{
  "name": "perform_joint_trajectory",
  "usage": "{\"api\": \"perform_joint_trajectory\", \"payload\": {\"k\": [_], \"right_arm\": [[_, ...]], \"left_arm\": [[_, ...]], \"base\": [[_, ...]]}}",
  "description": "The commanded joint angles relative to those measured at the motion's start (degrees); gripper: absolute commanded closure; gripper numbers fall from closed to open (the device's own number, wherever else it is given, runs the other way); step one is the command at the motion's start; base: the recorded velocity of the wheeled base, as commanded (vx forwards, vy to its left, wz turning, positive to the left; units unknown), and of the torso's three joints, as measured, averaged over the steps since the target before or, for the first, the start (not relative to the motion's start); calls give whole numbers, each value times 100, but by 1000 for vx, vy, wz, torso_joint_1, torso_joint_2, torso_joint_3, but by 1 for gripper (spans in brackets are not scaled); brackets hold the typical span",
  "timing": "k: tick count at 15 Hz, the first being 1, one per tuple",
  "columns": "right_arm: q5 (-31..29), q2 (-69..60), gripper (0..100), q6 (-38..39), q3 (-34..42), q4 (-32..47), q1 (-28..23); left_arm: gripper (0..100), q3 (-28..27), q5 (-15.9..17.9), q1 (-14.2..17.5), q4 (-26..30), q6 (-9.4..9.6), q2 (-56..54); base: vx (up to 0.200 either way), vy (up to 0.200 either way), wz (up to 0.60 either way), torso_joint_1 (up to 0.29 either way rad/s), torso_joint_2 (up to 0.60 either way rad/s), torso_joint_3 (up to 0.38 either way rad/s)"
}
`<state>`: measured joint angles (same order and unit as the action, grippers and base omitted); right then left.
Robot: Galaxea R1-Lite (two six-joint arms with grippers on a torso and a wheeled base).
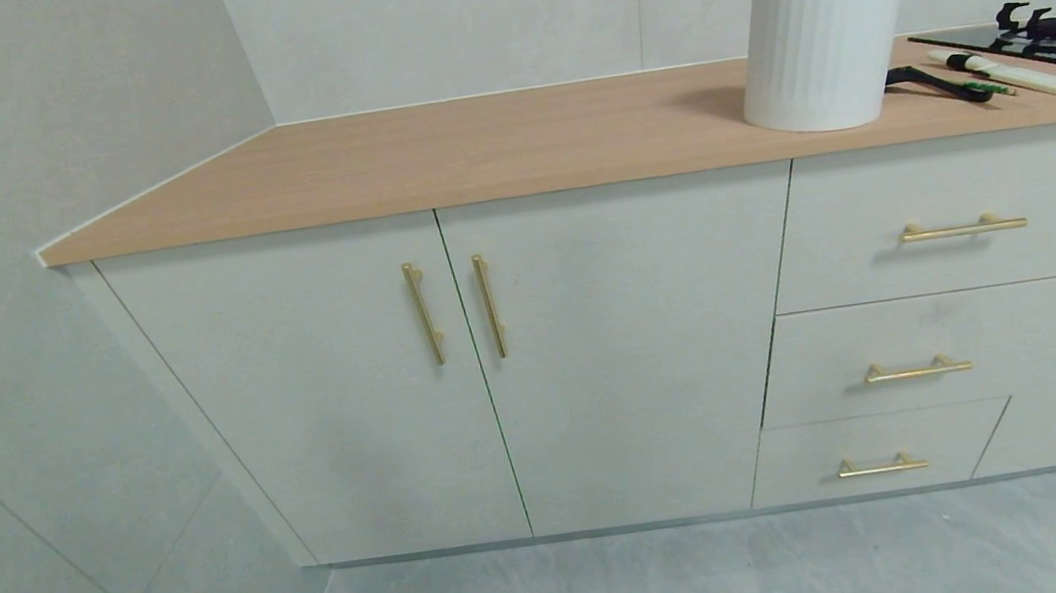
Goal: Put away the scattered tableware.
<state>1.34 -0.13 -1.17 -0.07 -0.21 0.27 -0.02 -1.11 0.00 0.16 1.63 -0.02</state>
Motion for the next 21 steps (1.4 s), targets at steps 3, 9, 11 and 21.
{"api": "perform_joint_trajectory", "payload": {"k": [3, 9, 11, 21], "right_arm": [[24, 13, 0, 3, 7, 12, 0], [50, 13, 0, -111, 7, 12, 0], [50, 13, 0, -103, 7, 12, 0], [42, 13, 0, 20, 7, 3, 0]], "left_arm": [[0, 2, -3, 0, 2, -172, 2], [0, 2, 23, 0, 2, -32, 2], [0, 2, 14, 0, 2, -163, 2], [0, 2, 14, 0, 2, -172, 2]], "base": [[0, 0, 0, 0, 0, 0], [0, 0, 0, 0, 0, 0], [0, 0, 0, 0, 0, 0], [0, 0, 0, 0, 0, 0]]}}
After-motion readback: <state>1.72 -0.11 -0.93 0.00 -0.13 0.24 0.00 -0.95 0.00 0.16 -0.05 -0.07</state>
